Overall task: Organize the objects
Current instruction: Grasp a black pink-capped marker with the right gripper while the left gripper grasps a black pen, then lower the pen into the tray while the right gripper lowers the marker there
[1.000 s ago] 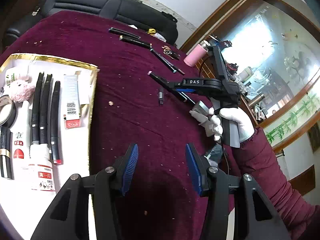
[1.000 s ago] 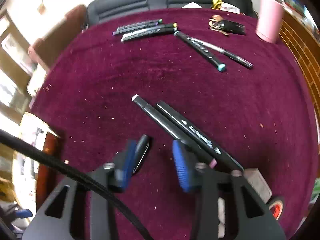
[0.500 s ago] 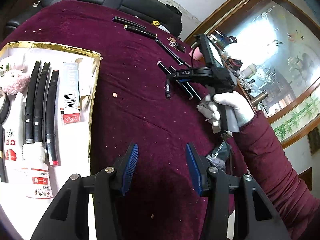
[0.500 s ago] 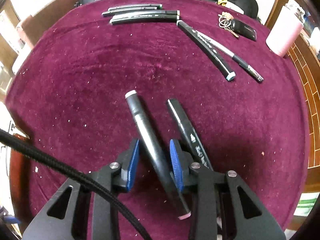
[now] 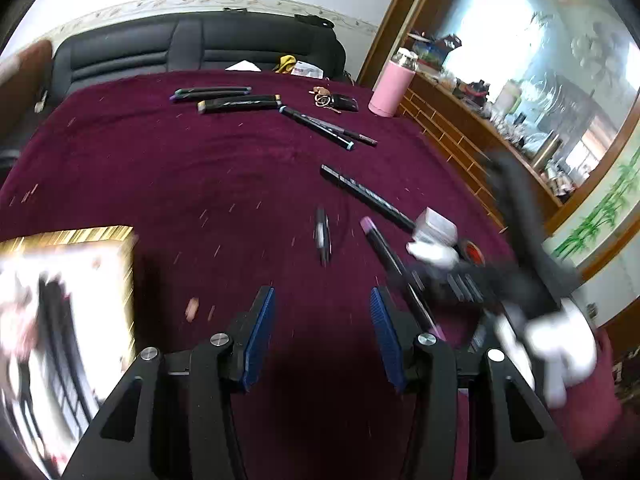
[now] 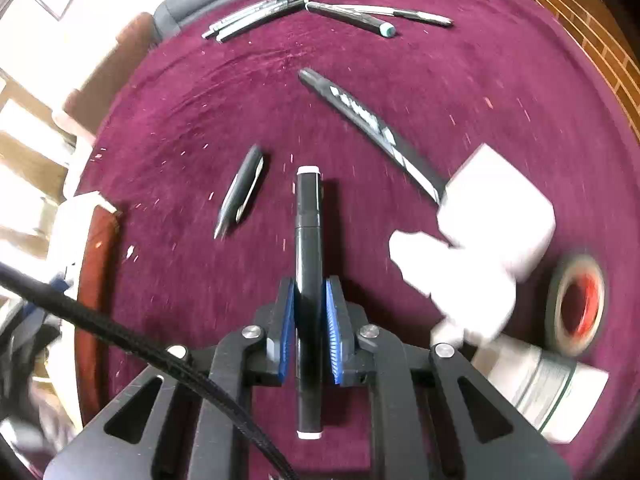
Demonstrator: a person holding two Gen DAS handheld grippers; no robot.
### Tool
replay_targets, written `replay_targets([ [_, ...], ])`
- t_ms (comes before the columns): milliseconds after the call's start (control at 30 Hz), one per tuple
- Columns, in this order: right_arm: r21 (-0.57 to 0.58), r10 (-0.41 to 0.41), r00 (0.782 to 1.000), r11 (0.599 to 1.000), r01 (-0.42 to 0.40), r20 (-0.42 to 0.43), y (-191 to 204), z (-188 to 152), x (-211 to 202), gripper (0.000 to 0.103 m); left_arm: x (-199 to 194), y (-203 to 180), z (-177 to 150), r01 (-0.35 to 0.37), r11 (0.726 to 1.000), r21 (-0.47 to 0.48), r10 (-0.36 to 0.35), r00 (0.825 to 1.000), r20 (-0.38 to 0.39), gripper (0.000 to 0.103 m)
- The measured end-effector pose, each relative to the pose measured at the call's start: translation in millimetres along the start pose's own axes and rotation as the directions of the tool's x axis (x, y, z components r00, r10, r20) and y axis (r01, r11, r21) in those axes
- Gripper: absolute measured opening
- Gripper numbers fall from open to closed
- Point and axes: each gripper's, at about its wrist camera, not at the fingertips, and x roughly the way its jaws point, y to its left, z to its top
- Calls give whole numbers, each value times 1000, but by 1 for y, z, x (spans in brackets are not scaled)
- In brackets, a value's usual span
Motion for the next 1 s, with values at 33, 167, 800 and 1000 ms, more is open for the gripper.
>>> replay_targets([
  [33, 11, 21, 1000, 1000, -21, 14, -3, -6, -2, 13, 20, -4, 13, -11, 1000, 16, 11, 1000, -17, 42],
  [167, 35, 88, 993, 995, -91, 75, -13, -15, -5, 13, 72, -14, 37, -44, 998, 42, 46, 997, -54, 42],
  [800, 22, 182, 971, 982, -187, 155, -19, -11, 3, 13, 126, -43, 35, -182, 958, 220, 202, 977, -72, 11],
  [1000, 47, 222, 960, 971, -233, 173, -25, -7, 6, 13, 62, -25, 16, -102, 990, 101, 103, 995, -1, 11],
])
